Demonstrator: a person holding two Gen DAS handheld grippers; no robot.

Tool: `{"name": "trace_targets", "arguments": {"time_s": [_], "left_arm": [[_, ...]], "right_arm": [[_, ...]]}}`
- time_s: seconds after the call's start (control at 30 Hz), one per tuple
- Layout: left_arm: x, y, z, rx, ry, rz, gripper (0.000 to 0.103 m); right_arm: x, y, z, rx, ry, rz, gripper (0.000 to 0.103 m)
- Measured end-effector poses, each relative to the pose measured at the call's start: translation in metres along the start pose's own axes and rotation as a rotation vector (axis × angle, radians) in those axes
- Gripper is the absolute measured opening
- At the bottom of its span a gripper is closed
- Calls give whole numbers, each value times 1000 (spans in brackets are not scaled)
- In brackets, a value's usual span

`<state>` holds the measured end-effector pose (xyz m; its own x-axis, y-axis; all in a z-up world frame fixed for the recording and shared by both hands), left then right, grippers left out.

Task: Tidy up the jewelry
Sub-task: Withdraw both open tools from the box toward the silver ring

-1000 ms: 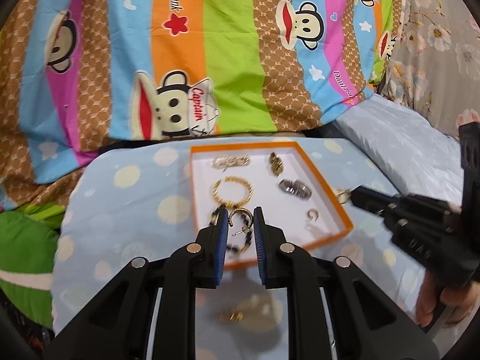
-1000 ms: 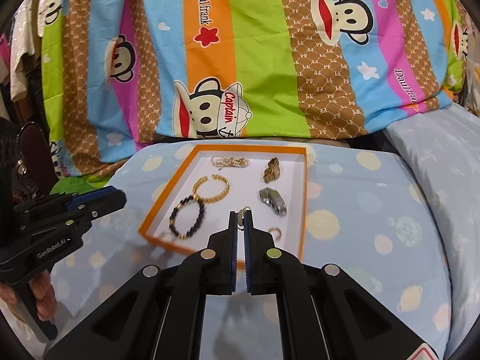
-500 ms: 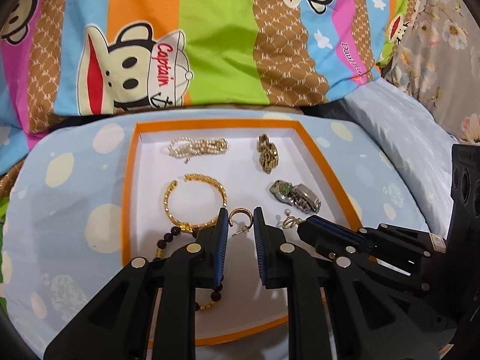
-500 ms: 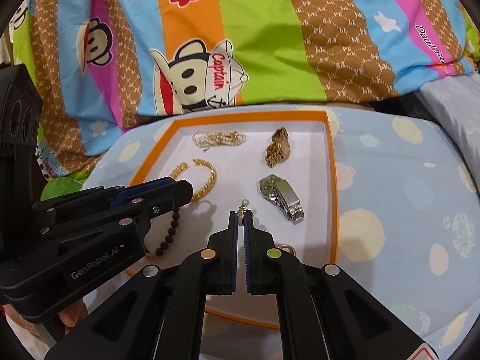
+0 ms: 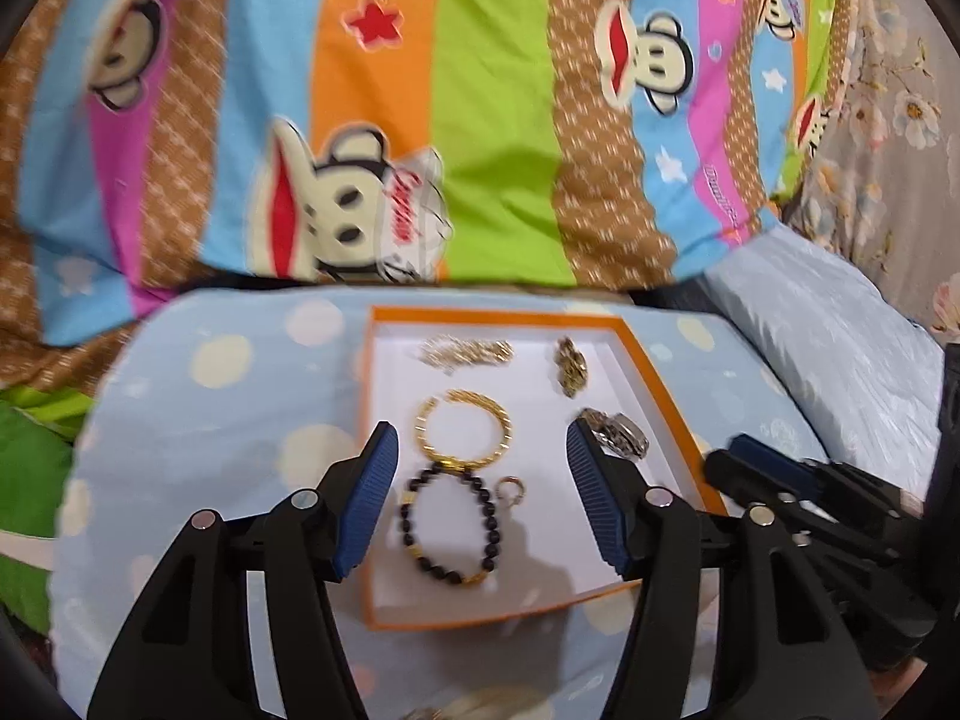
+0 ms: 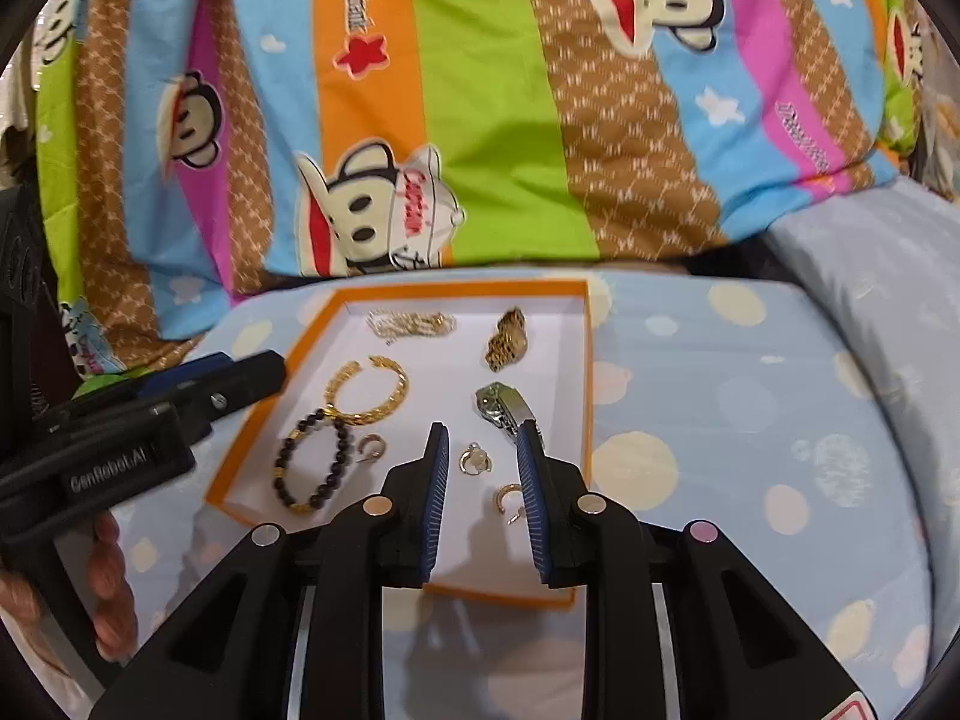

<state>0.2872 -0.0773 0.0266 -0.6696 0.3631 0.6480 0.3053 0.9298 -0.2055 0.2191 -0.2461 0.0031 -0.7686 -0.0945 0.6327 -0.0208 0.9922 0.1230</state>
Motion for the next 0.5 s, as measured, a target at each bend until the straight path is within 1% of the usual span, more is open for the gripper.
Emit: {"name": "trace_targets", "arguments": {"time_s": [0.03, 0.07, 0.1, 0.13, 0.2, 0.23, 0.33, 0.43, 0.5], "left_arm": [[11, 3, 0, -7, -25, -26, 57], [22, 6, 2, -15, -50, -53, 60], [37, 10, 6, -28, -79, -92, 62], [46, 13, 11, -39, -95, -121, 64], [62, 20, 29, -59, -112, -185, 65], [66, 22, 36, -62, -109, -196, 65], [73, 30, 71, -59, -72, -224, 65], [73, 35, 98, -41, -41, -234, 65], [71, 37, 111, -38, -24, -249, 65]], "right_arm": [[13, 3, 2, 6, -21, 1, 30], [24, 5, 5, 10, -40, 4, 34], [34, 8, 9, 13, -55, 6, 38], [44, 11, 14, 14, -68, 7, 39], [60, 18, 28, 16, -75, -6, 41], [63, 22, 35, 17, -73, -10, 41], [71, 34, 58, 26, -51, -22, 41], [69, 45, 82, 28, -12, -51, 41], [66, 51, 96, 43, 12, -46, 41]]}}
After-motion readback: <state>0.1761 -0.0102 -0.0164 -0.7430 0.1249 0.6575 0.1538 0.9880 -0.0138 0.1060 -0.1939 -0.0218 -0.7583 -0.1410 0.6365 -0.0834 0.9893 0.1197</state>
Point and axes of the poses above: each gripper's, at about its wrist camera, not at the fingertips, and x roughly against the way its jaws point, y to its left, z to its underside, the point moved 5 cm from there along -x, roughly the way its jaws point, and after that the axes turned 5 degrees about x, right-handed, at the moved point
